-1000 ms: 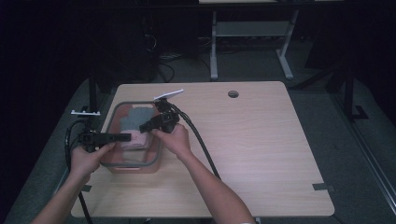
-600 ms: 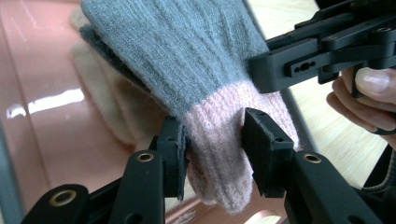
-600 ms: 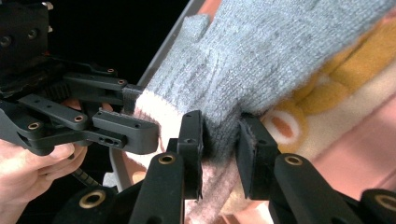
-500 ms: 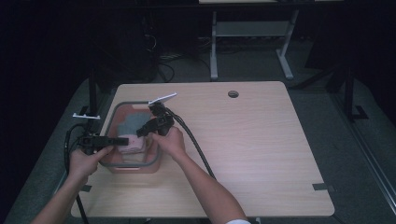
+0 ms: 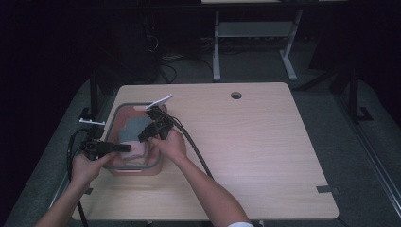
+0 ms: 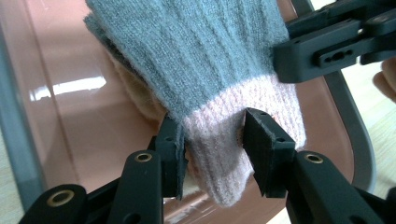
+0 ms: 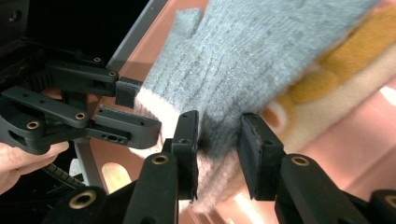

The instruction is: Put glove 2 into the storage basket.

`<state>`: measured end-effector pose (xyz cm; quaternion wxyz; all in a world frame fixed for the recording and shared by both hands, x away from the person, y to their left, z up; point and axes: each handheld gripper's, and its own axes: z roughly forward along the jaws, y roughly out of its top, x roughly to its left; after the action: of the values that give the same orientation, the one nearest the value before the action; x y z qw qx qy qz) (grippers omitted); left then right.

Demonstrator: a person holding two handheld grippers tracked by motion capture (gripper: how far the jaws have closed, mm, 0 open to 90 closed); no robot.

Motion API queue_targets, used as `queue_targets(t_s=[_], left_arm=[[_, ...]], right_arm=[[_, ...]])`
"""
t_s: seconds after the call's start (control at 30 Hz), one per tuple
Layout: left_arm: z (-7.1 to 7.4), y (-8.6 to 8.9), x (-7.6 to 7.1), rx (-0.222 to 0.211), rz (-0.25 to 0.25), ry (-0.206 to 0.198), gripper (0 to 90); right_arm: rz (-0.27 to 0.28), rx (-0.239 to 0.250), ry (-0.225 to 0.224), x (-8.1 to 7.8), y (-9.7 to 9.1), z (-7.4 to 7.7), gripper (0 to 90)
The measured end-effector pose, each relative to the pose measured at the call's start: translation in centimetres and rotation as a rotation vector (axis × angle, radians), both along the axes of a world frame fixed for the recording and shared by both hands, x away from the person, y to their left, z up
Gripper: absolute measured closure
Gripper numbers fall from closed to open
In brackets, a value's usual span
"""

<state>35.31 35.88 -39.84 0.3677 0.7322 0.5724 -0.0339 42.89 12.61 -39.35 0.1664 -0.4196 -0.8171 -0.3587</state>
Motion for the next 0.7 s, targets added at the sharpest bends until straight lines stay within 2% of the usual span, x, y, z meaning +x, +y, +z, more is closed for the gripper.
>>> queue_targets(t_s=[0.17,0.37,0.47,0.7], left_arm=[[0.2,-0.1,0.1,0.013,0.001,-0.017,57.5],[0.7,0.0,0.2,-0.005,0.011,-0.029,50.5],[1.1,-0.1,0.1,0.015,0.006,-0.033,49.3],[2.4,-0.2,0.3,0.032,0.019,-0.056,48.3]], right_arm=[[-0.009,-0.016,-0.022,0.0,-0.6,0.6,66.9],[-0.008,-0.009,-0.032,-0.2,-1.1,1.1,66.7],[-0.010,-0.005,-0.035,-0.3,-1.5,1.3,66.3],[-0.029,0.014,-0.044,-0.3,-2.4,2.0,64.6]])
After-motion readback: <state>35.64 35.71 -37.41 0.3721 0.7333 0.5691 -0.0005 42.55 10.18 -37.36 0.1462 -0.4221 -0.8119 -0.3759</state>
